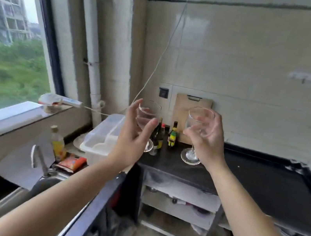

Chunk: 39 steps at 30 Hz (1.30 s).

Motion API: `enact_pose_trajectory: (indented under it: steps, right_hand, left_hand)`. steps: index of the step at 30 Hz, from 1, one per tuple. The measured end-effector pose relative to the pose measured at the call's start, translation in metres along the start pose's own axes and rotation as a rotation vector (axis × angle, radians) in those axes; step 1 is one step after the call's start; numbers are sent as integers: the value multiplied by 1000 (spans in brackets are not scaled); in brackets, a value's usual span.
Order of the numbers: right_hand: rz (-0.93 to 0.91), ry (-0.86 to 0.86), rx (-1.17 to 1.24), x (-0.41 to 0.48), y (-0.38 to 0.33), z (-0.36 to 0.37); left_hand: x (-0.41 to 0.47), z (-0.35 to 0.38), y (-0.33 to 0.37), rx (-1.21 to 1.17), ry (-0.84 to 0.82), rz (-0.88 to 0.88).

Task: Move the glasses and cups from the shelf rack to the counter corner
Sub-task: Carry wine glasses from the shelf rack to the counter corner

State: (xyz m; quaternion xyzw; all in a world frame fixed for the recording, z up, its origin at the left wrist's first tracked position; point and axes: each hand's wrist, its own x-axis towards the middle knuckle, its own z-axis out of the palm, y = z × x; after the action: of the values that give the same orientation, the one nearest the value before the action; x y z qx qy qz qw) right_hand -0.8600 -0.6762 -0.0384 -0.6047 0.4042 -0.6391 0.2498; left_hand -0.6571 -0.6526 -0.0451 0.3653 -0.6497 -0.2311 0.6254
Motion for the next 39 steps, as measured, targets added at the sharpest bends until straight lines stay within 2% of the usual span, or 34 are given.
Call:
enact_pose_trajectory:
  steps: [9, 17, 24, 28, 33, 39]
  right_hand:
    - [82, 157, -136, 59, 92, -120]
    - [186, 391, -336, 143, 179, -253]
    - [227, 651, -494, 172, 202, -373]
    - [230, 744, -528, 182, 219, -440]
    - [232, 788, -485, 209, 279, -521]
    - [298, 684, -419, 271, 356, -620]
  left_hand:
    - [69, 167, -80, -79, -224, -5]
    - [153, 364, -155, -314, -456, -92]
    - [205, 523, -160, -409, -653, -40]
    - [213, 601, -154, -437, -749, -31]
    - [218, 693, -175, -412, -792, -68]
    - [248, 805, -202, -287, -765, -142]
